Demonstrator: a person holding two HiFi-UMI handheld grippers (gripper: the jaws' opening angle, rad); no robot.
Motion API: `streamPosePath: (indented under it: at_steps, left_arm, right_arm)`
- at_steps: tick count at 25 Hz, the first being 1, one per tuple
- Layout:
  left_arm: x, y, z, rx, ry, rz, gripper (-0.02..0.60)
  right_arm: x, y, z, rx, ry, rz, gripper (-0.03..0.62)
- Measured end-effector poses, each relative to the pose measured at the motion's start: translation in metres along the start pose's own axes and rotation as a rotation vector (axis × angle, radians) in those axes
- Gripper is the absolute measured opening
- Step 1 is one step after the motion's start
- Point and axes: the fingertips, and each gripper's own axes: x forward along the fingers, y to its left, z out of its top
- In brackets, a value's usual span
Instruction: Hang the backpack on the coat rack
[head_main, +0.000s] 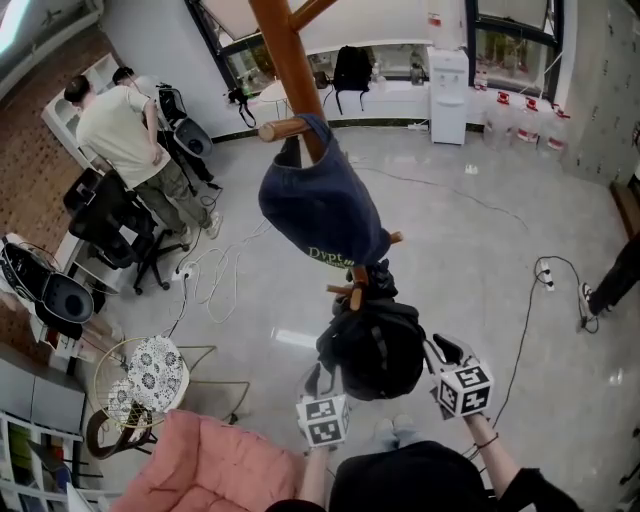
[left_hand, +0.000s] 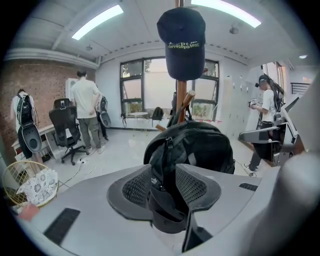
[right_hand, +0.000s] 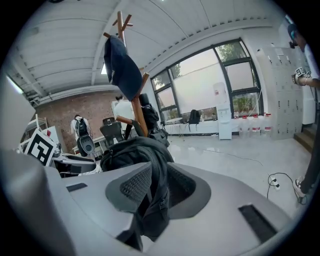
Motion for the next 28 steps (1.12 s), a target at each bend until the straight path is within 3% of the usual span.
streamPosePath:
  at_steps: [6,19,23,28]
  left_arm:
    - [-0.027,0.000,0.020,0.002,-0.048,-0.011,0.044]
    - [-0.075,-0.005,0.074,0.008,-0.215,-0.063,0.018]
    - [-0.089,-0.002,0.087,0.045,-0.262,-0.054,0.017]
    - [-0.106,0.008,0.102,0.020,-0.324,-0.023,0.017]
  right_arm:
    - [-0.020,0.003,0.032,-0.023,-0.081,-0.016,0.029]
    - [-0.051,0.026,0.096,-0.079,-0.237,0.023,0.014]
    - [-0.063,0.029,0.115,-0.080,-0.291,0.020,0.014]
    - [-0.072,0.035,0.129,-0.079,-0.324,0.032,0.012]
